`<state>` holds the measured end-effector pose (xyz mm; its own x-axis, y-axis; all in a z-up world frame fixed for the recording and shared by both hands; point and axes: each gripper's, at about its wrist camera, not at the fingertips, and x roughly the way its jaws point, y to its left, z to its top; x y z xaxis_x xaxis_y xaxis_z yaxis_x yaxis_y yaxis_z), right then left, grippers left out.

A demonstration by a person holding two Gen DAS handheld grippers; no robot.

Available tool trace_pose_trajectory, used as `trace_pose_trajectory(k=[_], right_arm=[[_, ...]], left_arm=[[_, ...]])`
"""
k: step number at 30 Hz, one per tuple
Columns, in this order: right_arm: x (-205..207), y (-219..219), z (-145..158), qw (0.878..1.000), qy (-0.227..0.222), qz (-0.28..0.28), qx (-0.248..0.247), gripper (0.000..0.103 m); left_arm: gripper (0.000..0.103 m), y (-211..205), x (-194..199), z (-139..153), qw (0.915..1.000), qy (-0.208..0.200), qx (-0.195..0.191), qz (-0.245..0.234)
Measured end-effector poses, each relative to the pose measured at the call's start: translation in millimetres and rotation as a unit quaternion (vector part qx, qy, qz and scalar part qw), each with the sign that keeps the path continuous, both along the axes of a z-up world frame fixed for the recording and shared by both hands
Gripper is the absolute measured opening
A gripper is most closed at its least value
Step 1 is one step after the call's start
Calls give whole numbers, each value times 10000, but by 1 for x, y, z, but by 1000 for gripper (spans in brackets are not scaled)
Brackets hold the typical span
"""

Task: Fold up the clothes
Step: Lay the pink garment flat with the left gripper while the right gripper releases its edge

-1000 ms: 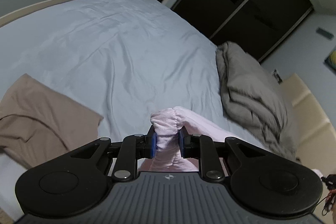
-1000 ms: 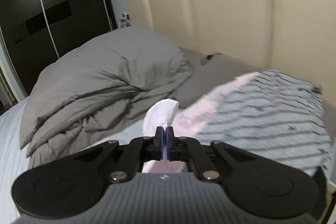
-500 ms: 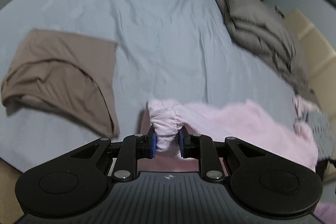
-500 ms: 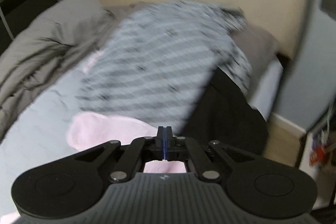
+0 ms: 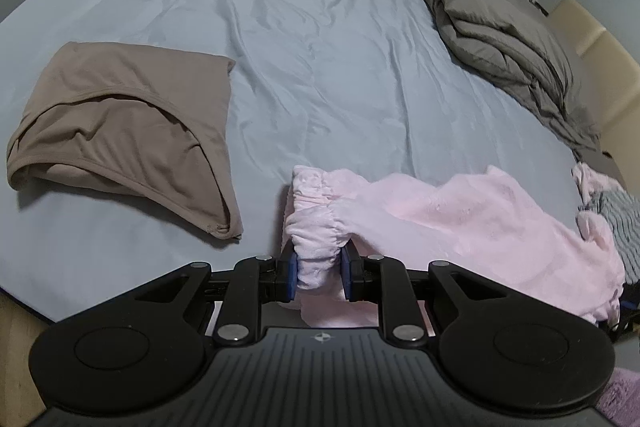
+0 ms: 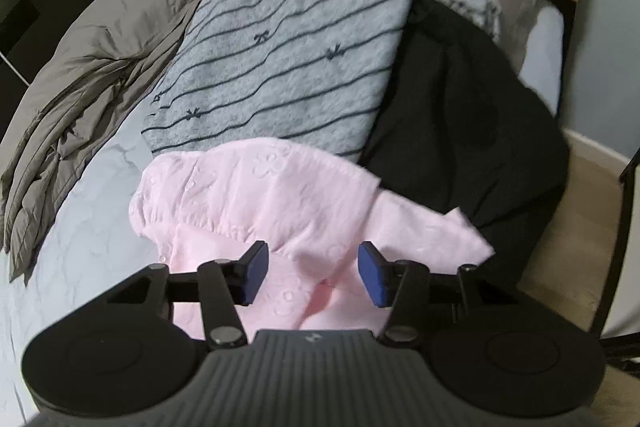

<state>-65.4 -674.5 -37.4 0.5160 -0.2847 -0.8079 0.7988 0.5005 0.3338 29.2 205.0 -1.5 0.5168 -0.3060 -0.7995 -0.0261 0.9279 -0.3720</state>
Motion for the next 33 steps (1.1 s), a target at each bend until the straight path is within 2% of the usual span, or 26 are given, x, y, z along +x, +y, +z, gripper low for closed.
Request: trace_pose_trajectory(k=[4, 5, 6, 7, 10, 16, 21, 24, 26, 29, 30, 33], right_arm=[[9, -8, -14, 9997, 21, -183, 131, 46], [10, -10, -15, 9996, 6, -232, 158, 41], [11, -13, -17, 9994, -8, -280, 185, 21], [12, -15, -18, 9992, -27, -328, 213, 6], [11, -14, -9, 9988, -252, -388, 138, 1], [-1, -4, 38, 9959, -614, -483, -453, 1], [-23, -4, 71, 9936, -571, -469, -853, 1], [-34, -10, 69, 9928, -302, -710, -911, 1], [-40, -14, 57, 9932, -111, -827, -807, 1], [-41, -11, 39, 9941, 196, -811, -698, 1], [-41, -10, 33, 9942, 287, -803, -654, 6], [-40, -5, 23, 9949, 447, -679, -589, 9]], left_arm=[[18, 6, -1, -5, 9999, 3, -69, 145], [18, 7, -1, -5, 9998, 8, -72, 180], [18, 7, 0, -6, 9998, 14, -76, 207], [18, 8, 0, -6, 9997, 4, -79, 226], [18, 7, 2, -2, 9996, -87, -78, 242], [18, 5, 1, 21, 9989, -448, -110, 59], [18, 5, -6, 28, 9986, -472, -151, -196], [18, -2, -10, 19, 9984, -236, -101, -501], [18, -8, -13, 10, 9974, -37, 83, -709], [19, -14, -16, -2, 9955, 193, 306, -881], [19, -15, -16, -5, 9948, 235, 349, -925], [20, -17, -19, -9, 9931, 323, 425, -1044]])
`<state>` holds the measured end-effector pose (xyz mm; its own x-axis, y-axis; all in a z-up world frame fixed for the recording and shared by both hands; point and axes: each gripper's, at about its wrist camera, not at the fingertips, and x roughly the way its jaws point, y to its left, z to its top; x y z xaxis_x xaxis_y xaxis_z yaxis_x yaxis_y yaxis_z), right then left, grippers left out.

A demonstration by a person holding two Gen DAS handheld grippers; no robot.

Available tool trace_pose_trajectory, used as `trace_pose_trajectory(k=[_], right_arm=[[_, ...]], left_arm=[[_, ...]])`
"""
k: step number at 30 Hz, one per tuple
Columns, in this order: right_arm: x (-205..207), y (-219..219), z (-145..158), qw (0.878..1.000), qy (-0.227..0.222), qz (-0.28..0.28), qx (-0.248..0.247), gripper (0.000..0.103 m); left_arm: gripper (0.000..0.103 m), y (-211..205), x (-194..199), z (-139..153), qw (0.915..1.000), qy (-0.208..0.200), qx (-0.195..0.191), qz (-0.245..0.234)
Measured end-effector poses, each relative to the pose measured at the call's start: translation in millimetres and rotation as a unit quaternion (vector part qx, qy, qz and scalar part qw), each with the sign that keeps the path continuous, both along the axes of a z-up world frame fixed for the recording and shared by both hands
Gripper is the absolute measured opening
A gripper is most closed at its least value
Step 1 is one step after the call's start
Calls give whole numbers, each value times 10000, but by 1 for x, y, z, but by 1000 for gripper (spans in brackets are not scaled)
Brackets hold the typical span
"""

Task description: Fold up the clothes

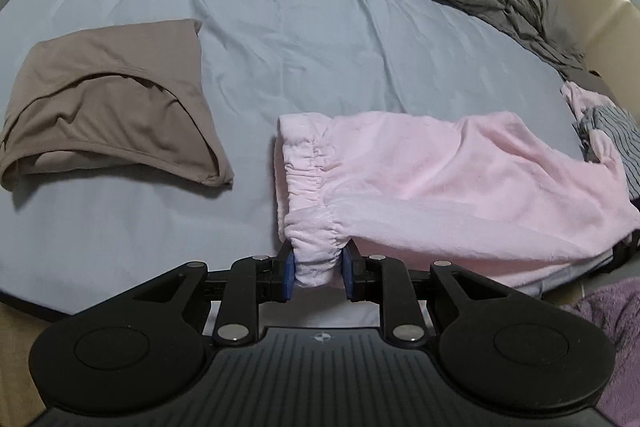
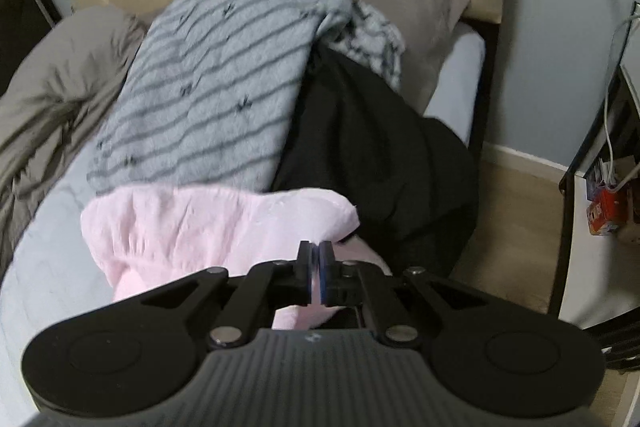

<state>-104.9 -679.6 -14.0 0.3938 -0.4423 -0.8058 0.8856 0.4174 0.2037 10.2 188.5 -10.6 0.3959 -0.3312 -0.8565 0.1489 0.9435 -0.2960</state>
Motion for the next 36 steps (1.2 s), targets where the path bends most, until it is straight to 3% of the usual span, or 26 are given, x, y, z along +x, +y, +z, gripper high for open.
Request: trace_pose_trajectory(k=[2, 3, 4, 5, 9, 14, 17, 26, 28, 30, 33, 36], right_arm=[[3, 6, 1, 9998, 106, 150, -105, 22], [4, 11, 4, 9995, 121, 207, -201, 51], [5, 15, 8, 9991, 118, 239, -322, 59], [6, 20, 13, 9984, 107, 304, -462, 59], [18, 39, 29, 9960, -61, 630, -625, 59], [50, 81, 37, 9929, -494, 1042, -305, 59], [75, 116, 40, 9854, -578, 1570, -317, 60], [133, 204, 24, 9582, -566, 2799, 140, 61], [141, 224, 24, 9490, -515, 3110, 39, 61], [152, 243, 22, 9393, -475, 3397, -57, 61], [162, 265, 19, 9276, -407, 3712, -98, 61], [170, 280, 17, 9191, -358, 3921, -115, 61]], left_arm=[[27, 2, -2, 2, 10000, 32, -36, -60], [37, 2, -3, 3, 9999, 63, -61, -117], [45, 3, -3, 6, 9998, 79, -90, -176], [51, 3, -4, 9, 9996, 69, -140, -246], [51, 6, -1, 18, 9990, -5, -343, -273], [51, 6, 23, 18, 9996, -36, -220, 154], [51, 11, 38, 18, 9988, -123, -266, 390], [51, 13, 68, -31, 9950, 277, -379, 878], [47, 12, 69, -39, 9940, 359, -489, 912], [26, 9, 71, -47, 9935, 509, -621, 806], [21, 1, 72, -44, 9959, 423, -509, 613], [18, -6, 73, -30, 9961, 182, -721, 468]])
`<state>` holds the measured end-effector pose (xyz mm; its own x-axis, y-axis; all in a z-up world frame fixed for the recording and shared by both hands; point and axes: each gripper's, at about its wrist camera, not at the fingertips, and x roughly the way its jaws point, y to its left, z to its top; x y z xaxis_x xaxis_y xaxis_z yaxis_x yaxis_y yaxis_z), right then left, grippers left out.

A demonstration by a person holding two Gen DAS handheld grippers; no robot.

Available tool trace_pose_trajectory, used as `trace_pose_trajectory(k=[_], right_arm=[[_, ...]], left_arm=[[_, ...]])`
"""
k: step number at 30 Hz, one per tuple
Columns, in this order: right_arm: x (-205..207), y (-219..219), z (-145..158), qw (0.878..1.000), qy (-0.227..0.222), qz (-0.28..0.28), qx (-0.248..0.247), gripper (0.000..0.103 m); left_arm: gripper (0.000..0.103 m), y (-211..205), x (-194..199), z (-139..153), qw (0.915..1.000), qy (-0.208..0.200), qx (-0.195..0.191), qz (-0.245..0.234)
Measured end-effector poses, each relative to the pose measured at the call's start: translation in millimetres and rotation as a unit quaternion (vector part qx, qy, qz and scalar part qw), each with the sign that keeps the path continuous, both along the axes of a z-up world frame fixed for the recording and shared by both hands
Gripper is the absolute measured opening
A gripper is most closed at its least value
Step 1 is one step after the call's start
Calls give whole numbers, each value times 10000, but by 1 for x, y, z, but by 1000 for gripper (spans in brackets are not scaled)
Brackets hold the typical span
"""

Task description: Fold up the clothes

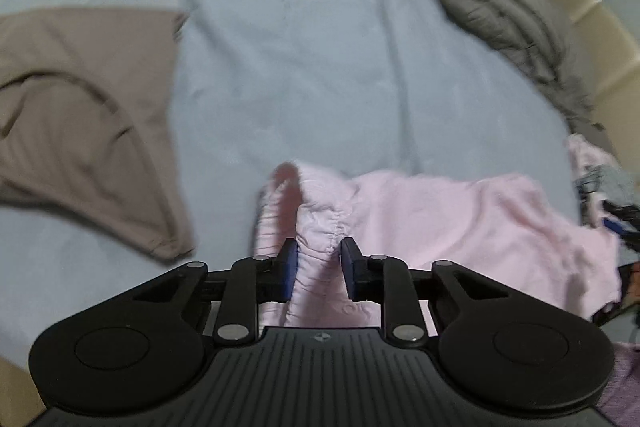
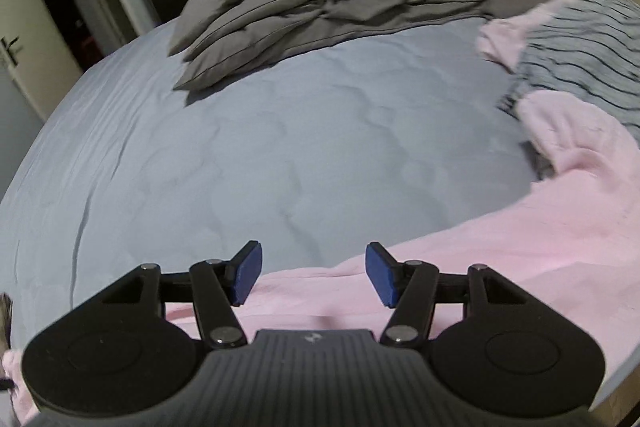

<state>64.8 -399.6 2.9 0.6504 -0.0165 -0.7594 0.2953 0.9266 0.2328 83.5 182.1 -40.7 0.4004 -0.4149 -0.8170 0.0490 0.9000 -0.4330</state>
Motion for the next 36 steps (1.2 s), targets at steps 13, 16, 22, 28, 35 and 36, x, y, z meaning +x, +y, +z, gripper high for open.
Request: trace_pose_trajectory(k=[13, 16, 22, 28, 35, 36], right_arm=[[19, 41, 0, 9983, 8, 532, -229, 61], [21, 48, 1, 9974, -20, 676, -263, 61], [22, 61, 2, 9939, -50, 988, -483, 62], [19, 62, 0, 9928, 19, 1086, -509, 62], [18, 68, -6, 9903, 161, 1319, -407, 62], [19, 72, -8, 9890, 194, 1424, -344, 62]], left_arm=[[16, -29, 15, 8, 9999, -50, 32, -157], [18, -31, 12, 10, 9997, -71, 86, -204], [22, -31, 3, -9, 9975, 306, 531, -357], [10, -19, -1, -12, 9994, 134, 223, -227], [7, 20, 20, 11, 9948, -254, -712, 689], [7, 27, 24, 9, 9921, -200, -860, 888]])
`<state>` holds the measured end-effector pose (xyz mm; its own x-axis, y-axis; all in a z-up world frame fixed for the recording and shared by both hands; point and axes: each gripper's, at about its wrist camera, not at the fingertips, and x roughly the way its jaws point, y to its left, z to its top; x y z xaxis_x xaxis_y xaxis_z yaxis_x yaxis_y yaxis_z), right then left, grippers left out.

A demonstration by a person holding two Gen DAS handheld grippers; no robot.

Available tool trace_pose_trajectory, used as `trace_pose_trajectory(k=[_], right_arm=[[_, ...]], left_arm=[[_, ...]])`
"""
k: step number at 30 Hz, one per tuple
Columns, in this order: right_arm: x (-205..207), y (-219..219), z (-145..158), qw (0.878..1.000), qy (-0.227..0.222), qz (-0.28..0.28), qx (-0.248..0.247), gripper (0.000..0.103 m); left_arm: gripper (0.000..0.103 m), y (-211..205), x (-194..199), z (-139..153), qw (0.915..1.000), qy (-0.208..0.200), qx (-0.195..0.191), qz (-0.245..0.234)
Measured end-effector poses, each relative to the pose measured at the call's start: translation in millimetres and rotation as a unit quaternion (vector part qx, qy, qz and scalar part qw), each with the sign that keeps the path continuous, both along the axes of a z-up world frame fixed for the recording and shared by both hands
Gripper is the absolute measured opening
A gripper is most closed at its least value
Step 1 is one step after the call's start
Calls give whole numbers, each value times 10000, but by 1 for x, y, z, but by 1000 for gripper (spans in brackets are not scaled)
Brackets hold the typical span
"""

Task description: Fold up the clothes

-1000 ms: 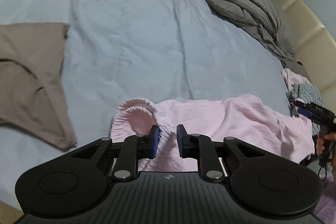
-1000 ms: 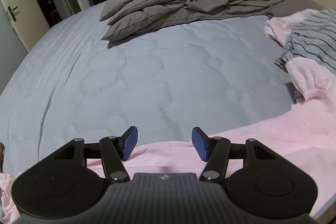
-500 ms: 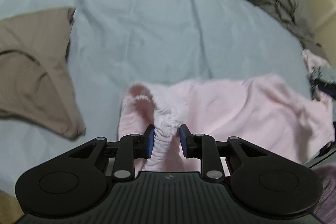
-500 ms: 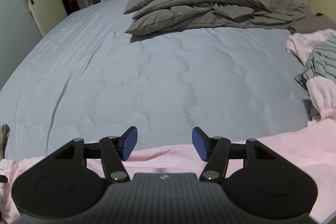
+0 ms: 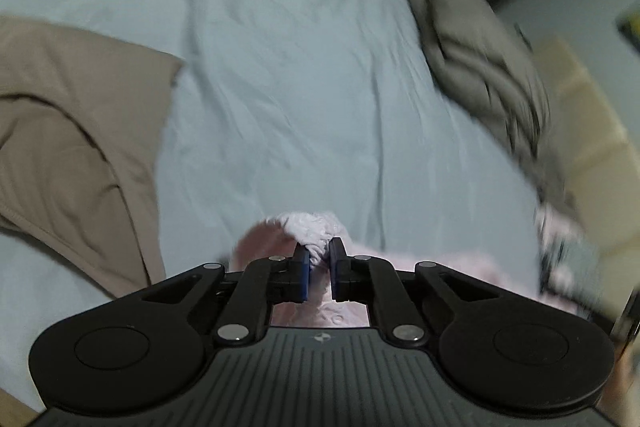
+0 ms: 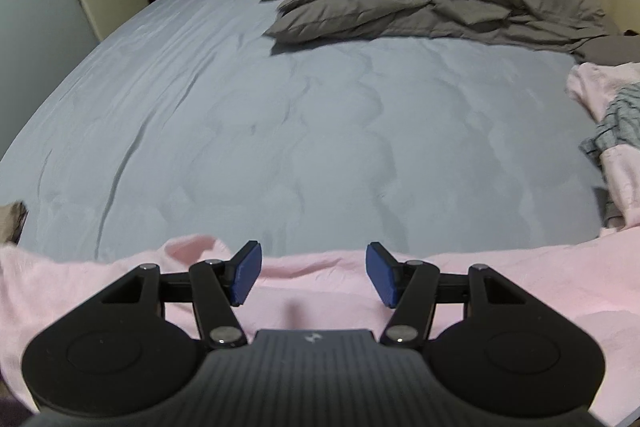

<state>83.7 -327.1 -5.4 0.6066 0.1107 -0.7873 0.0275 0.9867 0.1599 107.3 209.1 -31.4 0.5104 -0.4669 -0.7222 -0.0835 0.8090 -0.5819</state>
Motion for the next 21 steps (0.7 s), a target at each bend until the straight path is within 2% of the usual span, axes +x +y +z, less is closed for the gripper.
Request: trace_pose_trajectory(k=[3, 7, 10, 14, 18, 19, 20, 21], right_arm=[[1, 13, -5, 9989, 117, 362, 260, 62], [2, 35, -12, 9922, 233, 985, 729, 62], [8, 55, -20, 9905, 313, 1252, 477, 62], [26, 73, -22, 9891, 158, 1457, 141, 62], [51, 83, -28, 9864, 443, 1465, 606, 62], [58, 86, -32, 9858, 591, 1415, 680, 58], [64, 89, -36, 9850, 740, 1366, 751, 49], [68, 93, -40, 9837, 910, 1363, 741, 7]], left_arm=[[7, 16, 12, -12, 9983, 175, -317, 450], [7, 24, 23, -38, 9951, 444, -392, 796], [7, 24, 29, -52, 9937, 567, -395, 883], [7, 23, 35, -59, 9928, 606, -443, 929], [7, 24, 37, -61, 9921, 624, -516, 963], [7, 25, 36, -61, 9918, 625, -552, 972], [7, 25, 36, -62, 9915, 625, -590, 981], [7, 26, 36, -62, 9913, 606, -634, 982]])
